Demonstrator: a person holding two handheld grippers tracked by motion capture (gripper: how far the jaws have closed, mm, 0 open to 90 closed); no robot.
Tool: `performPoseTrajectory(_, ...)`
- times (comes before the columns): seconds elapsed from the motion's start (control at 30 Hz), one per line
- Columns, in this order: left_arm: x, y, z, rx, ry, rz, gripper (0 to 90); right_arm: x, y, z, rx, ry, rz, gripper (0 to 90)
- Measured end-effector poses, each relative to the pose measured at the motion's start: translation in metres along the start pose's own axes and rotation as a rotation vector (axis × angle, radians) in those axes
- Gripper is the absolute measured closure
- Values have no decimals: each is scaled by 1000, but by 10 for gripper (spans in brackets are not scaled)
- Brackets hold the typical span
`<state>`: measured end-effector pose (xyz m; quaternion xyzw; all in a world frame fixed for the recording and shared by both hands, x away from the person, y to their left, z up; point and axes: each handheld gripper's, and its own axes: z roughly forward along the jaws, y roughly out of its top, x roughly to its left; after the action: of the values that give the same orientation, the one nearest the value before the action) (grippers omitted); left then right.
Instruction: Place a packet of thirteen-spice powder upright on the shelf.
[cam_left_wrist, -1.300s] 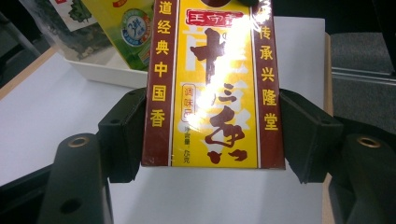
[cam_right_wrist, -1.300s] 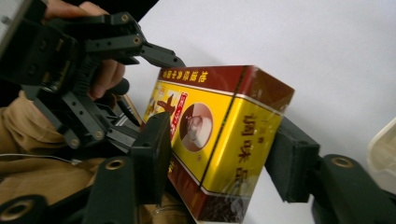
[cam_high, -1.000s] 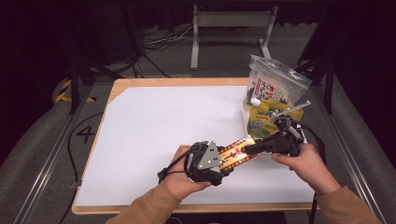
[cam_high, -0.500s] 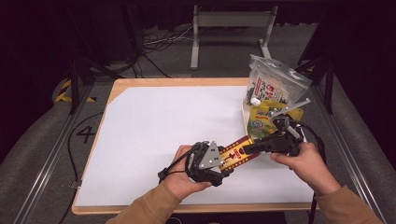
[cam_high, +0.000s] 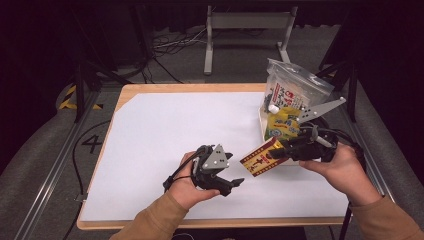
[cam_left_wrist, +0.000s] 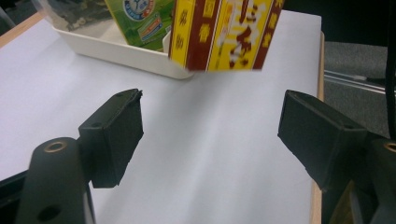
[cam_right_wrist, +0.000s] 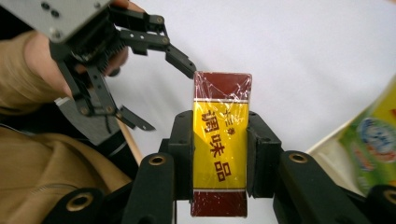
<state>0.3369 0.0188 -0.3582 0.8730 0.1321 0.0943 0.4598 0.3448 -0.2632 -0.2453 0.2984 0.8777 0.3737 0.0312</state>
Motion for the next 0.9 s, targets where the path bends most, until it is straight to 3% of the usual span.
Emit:
performPoseTrajectory(0.2,9,-5,-9,15,-2,-27,250,-2,6,-12,26,-59,-59,687)
performPoseTrajectory(0.4,19,-12,-19,33,30,-65,247,-5,10,-18,55,-114,-106,687)
performPoseTrajectory(0.67,34,-23,-35,39,70,-110,246,-12,16,-22,91,-169,-170,687)
performPoseTrajectory(0.9,41,-30,-47,30,100,-142,246,-21,20,-23,125,-188,-208,687)
